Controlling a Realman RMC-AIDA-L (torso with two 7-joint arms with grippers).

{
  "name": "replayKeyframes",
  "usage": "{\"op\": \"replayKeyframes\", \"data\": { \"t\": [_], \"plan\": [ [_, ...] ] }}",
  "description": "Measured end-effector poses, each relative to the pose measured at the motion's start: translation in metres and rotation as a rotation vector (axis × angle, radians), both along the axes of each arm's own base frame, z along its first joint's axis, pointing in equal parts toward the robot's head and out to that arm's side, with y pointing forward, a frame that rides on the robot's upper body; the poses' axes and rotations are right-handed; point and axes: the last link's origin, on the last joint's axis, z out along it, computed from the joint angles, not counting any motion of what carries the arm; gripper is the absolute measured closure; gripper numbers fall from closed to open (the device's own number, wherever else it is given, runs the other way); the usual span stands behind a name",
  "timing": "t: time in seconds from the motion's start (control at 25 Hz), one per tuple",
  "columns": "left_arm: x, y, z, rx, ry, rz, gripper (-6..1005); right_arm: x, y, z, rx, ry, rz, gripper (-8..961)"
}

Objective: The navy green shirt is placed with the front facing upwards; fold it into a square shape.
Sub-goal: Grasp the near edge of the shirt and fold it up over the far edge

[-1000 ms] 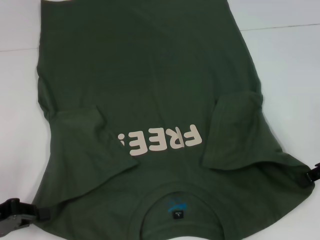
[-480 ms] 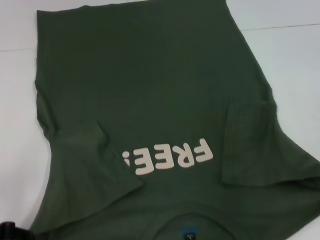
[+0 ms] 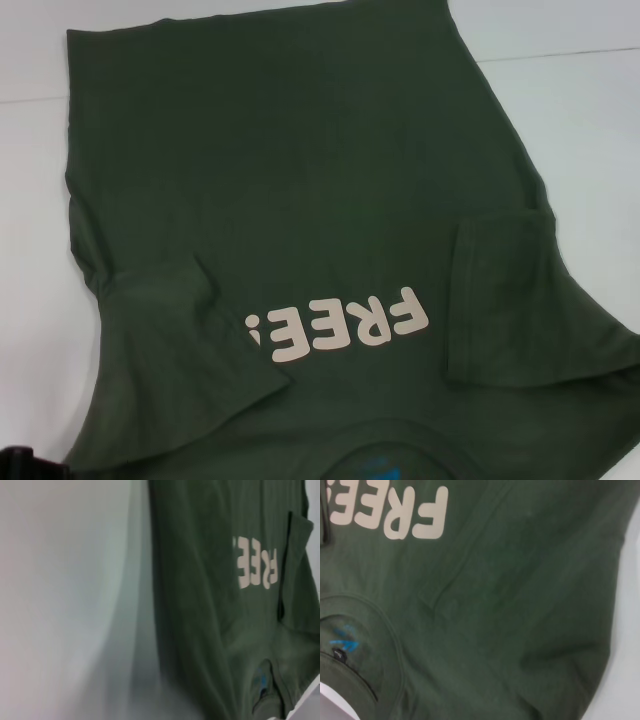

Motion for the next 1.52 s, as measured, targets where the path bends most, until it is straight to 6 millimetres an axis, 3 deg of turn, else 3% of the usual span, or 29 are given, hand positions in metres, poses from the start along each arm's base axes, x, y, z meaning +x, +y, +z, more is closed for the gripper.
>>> {"op": "replayKeyframes", "data": {
  "t": [0.56, 0.8, 1.0, 1.12, 1.32, 1.52],
  "plan": [
    [-0.002, 0.008, 0.012, 0.019, 0.04, 0.013, 933, -0.003, -0.013, -0.018, -0.093, 0.004, -0.014, 933],
    [-0.001, 0.01, 0.013, 0.022, 0.043, 0.007, 927, -0.003, -0.009, -0.01, -0.063, -0.002, -0.026, 933],
    [0.011, 0.024, 0.016, 0.052, 0.028, -0.032, 922, -0.015, 0.011, 0.002, -0.012, 0.004, 0.027, 932],
    [0.019, 0.043, 0.023, 0.091, 0.034, -0.06, 919, -0.03, 0.032, 0.014, 0.052, 0.011, 0.072, 932],
    [0.035, 0.089, 0.033, 0.202, 0.093, -0.098, 914, -0.054, 0.07, 0.019, 0.2, 0.036, 0.144, 932],
    [0.052, 0.131, 0.023, 0.286, 0.135, -0.122, 909, -0.067, 0.103, 0.009, 0.348, 0.059, 0.193, 932]
  ]
}}
